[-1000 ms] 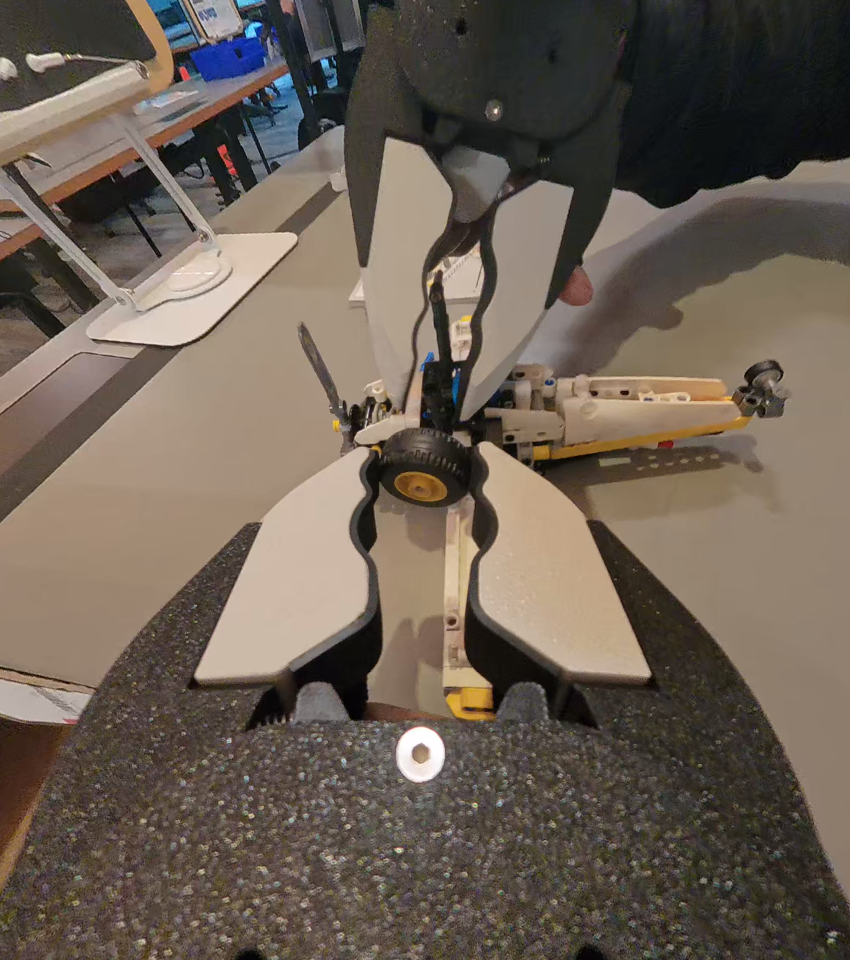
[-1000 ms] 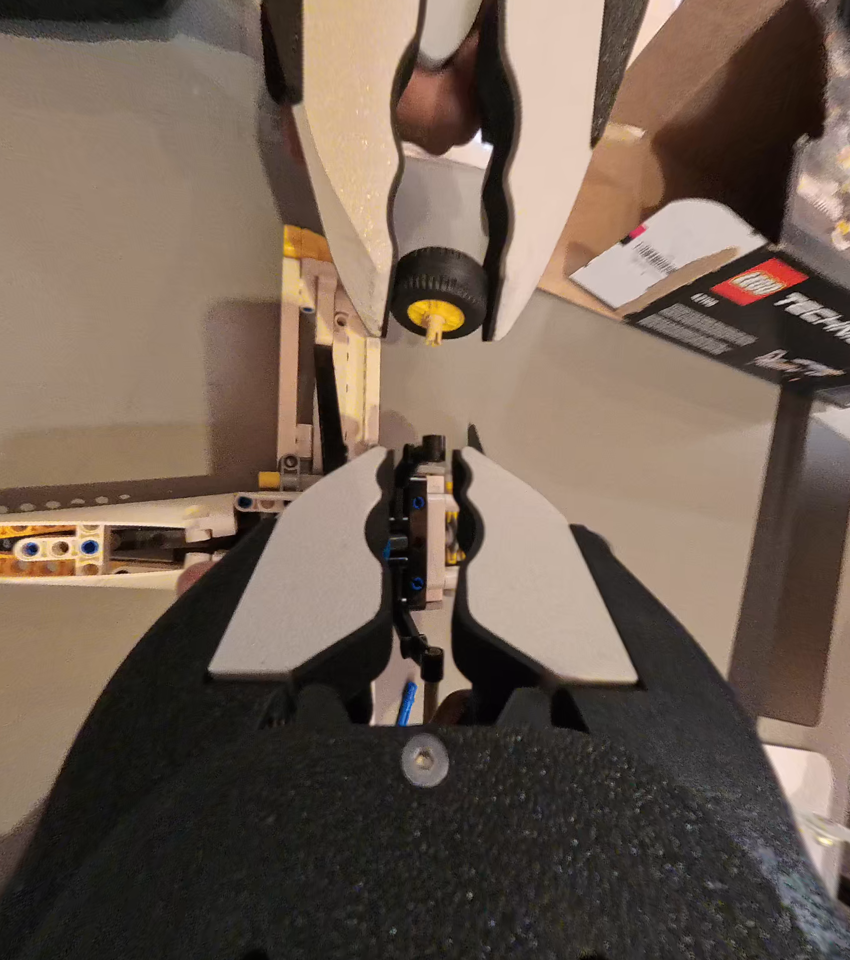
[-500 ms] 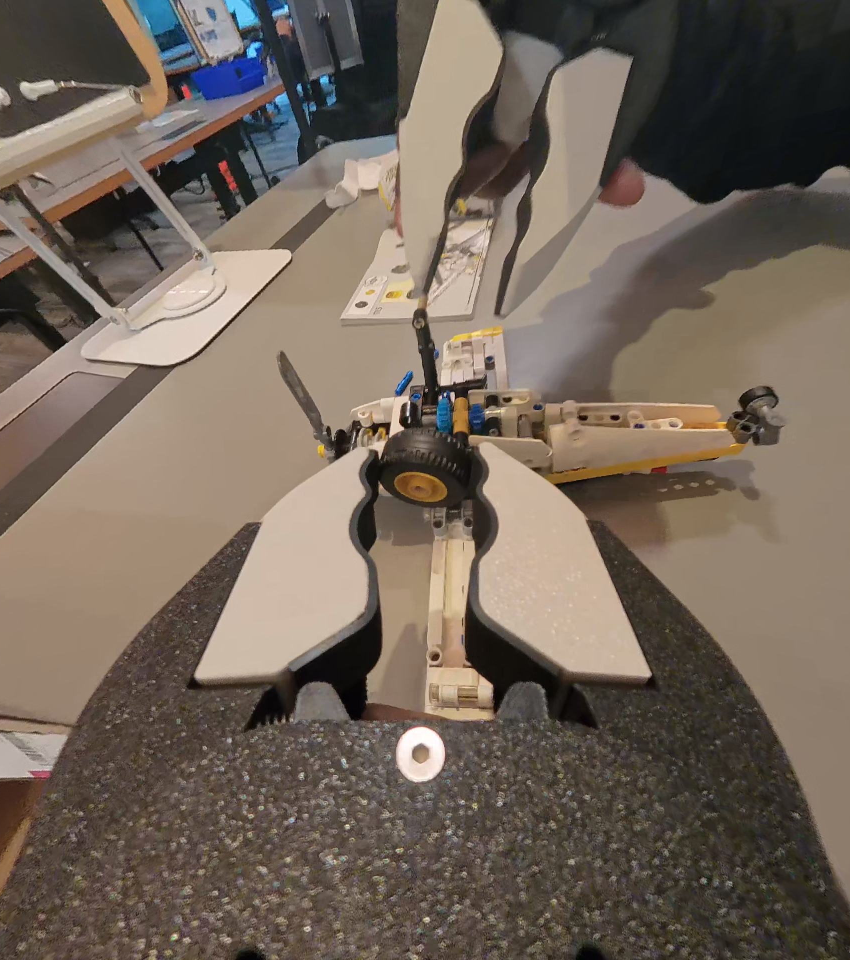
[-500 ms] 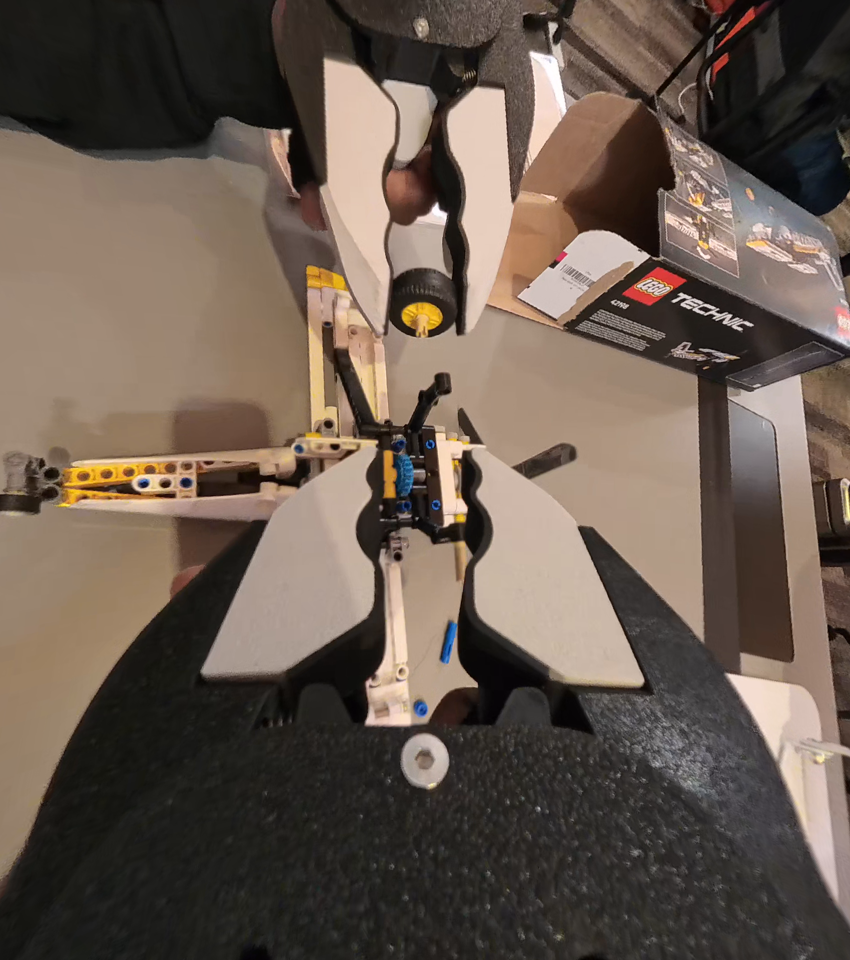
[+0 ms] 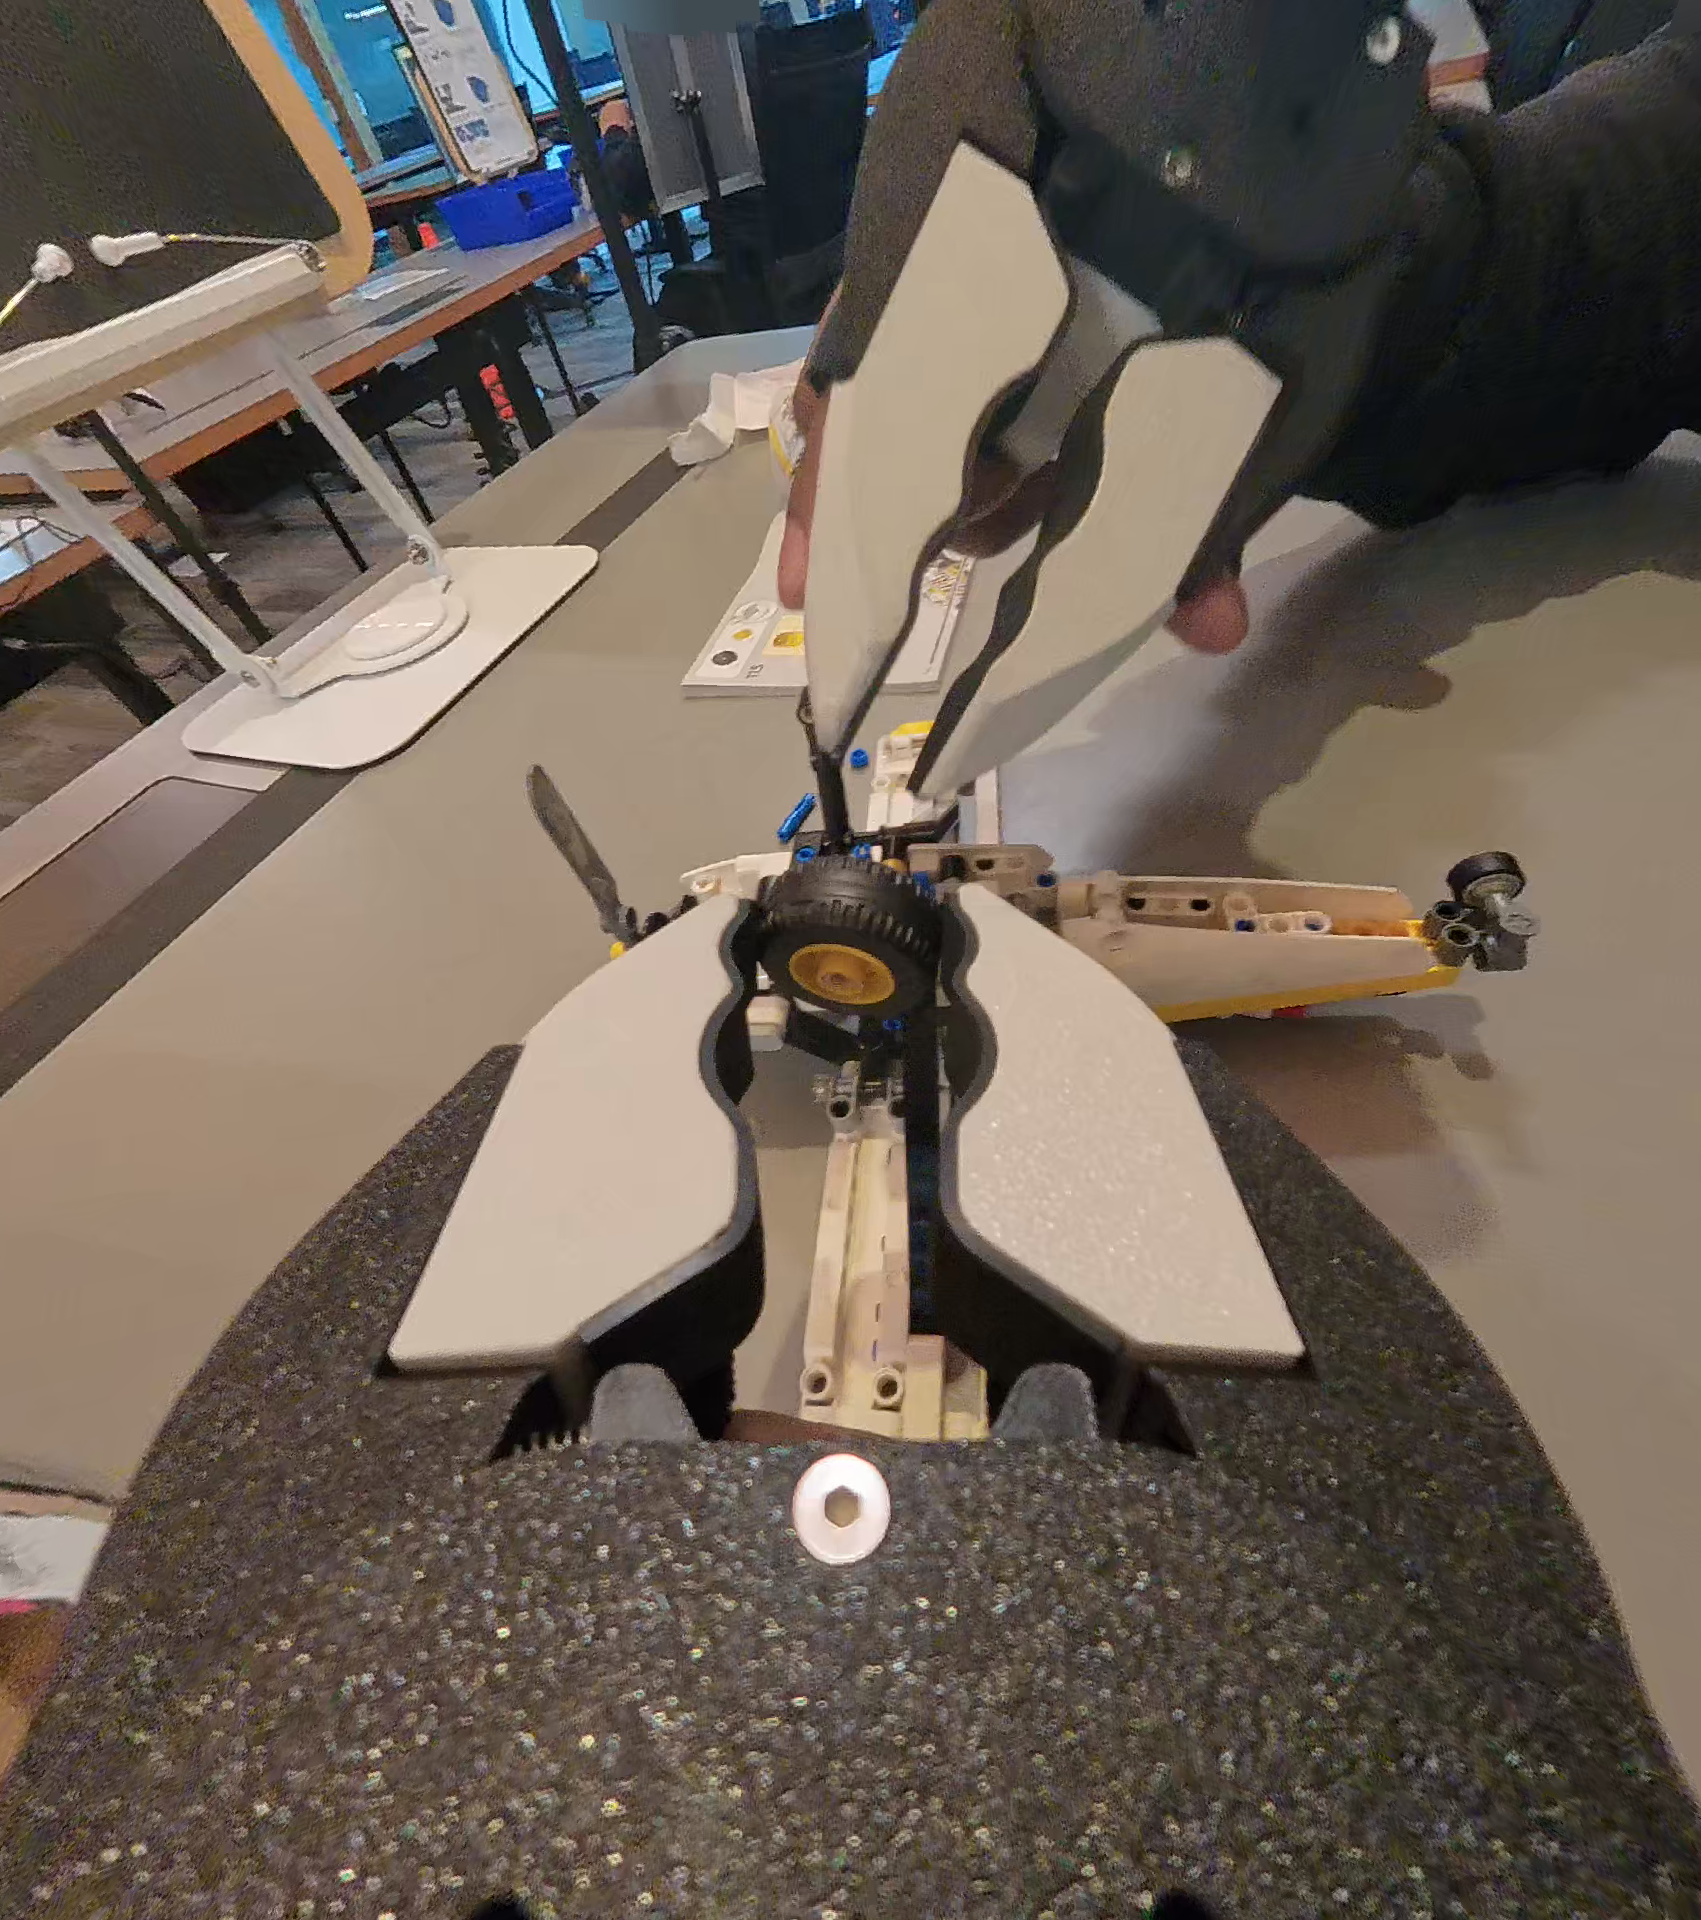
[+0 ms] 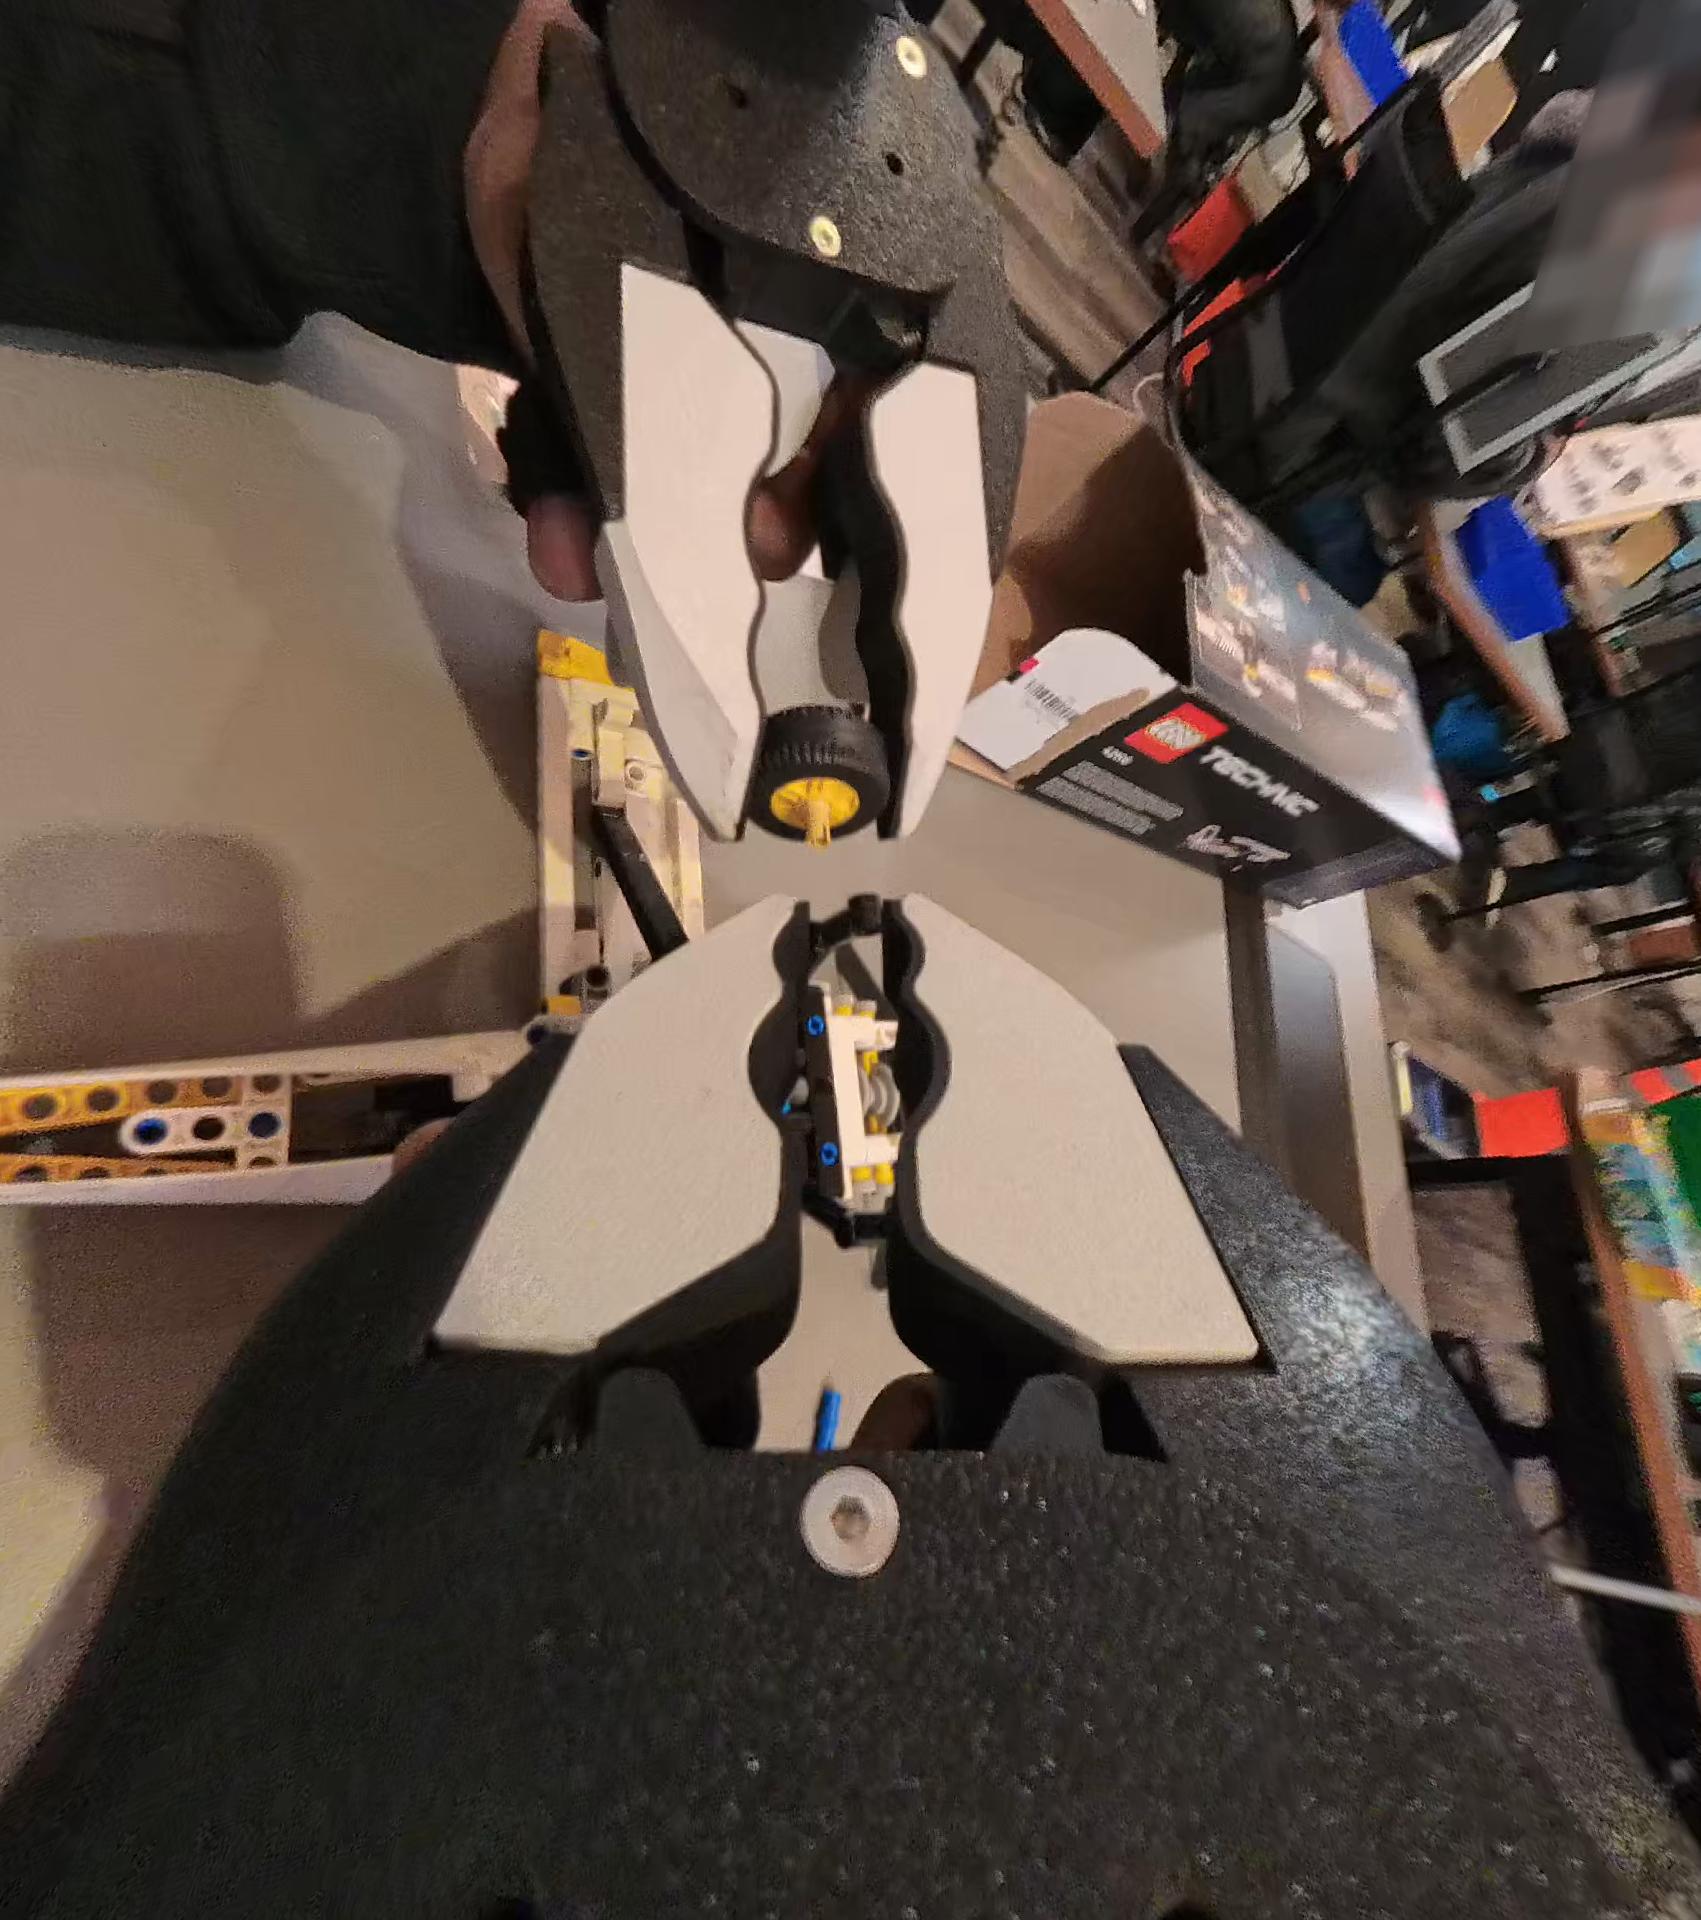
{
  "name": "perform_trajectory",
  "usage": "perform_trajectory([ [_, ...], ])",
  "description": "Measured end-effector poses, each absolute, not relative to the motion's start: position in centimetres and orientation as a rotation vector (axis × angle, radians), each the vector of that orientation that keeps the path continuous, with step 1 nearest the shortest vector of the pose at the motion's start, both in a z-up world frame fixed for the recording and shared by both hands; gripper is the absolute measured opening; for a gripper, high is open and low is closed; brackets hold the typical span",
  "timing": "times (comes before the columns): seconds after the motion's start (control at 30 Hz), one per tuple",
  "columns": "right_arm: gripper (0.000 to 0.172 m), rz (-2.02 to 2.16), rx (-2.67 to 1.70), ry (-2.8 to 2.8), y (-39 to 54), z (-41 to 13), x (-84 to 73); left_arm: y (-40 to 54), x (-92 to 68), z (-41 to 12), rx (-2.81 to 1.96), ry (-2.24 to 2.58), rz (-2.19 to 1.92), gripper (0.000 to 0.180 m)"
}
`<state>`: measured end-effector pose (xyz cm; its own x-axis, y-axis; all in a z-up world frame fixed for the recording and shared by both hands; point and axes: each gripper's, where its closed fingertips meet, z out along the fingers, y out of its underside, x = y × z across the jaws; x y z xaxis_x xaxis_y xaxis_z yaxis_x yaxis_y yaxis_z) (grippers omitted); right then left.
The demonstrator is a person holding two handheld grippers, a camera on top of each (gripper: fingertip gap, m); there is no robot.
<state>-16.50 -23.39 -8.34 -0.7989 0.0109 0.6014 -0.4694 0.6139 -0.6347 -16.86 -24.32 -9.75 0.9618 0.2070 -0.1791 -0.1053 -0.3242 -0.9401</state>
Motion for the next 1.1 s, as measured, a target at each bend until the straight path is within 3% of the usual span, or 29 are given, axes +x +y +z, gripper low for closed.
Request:
perform_trajectory([
  [0.23,0.005,1.07,0.454,-2.217,-24.8,-9.2,-15.8,-23.6,-15.8,-9.5,-1.862,-0.031,0.267,0.034],
  [0.7,0.005,1.176,0.427,-2.211,-24.0,-9.7,-14.4,-23.3,-14.4,-9.9,-1.862,0.038,0.152,0.034],
  [1.1,0.004,1.232,0.235,-2.228,-16.8,-9.0,-16.3,-25.7,-16.5,-11.4,-1.968,-0.089,0.223,0.034],
])
